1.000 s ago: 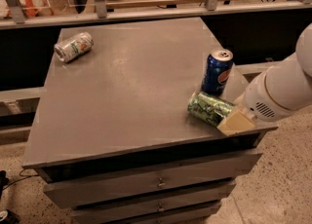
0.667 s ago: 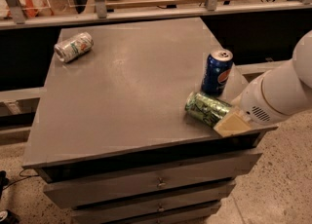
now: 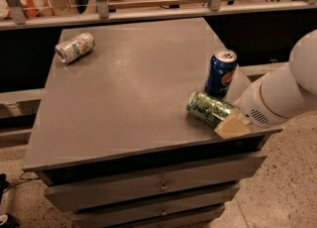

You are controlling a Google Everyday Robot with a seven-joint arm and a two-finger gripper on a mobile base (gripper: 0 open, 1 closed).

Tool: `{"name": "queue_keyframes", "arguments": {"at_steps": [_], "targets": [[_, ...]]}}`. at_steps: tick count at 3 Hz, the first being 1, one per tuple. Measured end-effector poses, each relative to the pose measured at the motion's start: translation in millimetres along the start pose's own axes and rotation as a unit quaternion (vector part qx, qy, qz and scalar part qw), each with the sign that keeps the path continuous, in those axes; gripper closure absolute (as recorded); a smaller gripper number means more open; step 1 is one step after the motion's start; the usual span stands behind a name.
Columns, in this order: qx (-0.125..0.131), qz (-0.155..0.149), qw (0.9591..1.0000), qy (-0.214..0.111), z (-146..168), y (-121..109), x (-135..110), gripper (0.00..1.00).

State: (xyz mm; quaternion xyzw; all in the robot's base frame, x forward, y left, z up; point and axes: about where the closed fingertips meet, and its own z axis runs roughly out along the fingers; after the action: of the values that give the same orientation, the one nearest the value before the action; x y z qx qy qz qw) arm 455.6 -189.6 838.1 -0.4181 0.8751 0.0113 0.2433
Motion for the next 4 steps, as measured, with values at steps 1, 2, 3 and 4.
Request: {"name": "queue_keyframes", "arguments": {"at_steps": [1,2,3,4], "targets": [[0.0,0.0,1.0,0.0,0.0,0.0,0.0,0.08],[0.0,-0.003,1.0,0.009,2.3,-0.3,-5.5,0.0],[0.003,-0.005,0.9999,0.013,2.2,-0.9,-7.9,0.0],[0.012,-0.006,0.9998,0.015,-4.4,-3.1,-6.3,0.0]]}}
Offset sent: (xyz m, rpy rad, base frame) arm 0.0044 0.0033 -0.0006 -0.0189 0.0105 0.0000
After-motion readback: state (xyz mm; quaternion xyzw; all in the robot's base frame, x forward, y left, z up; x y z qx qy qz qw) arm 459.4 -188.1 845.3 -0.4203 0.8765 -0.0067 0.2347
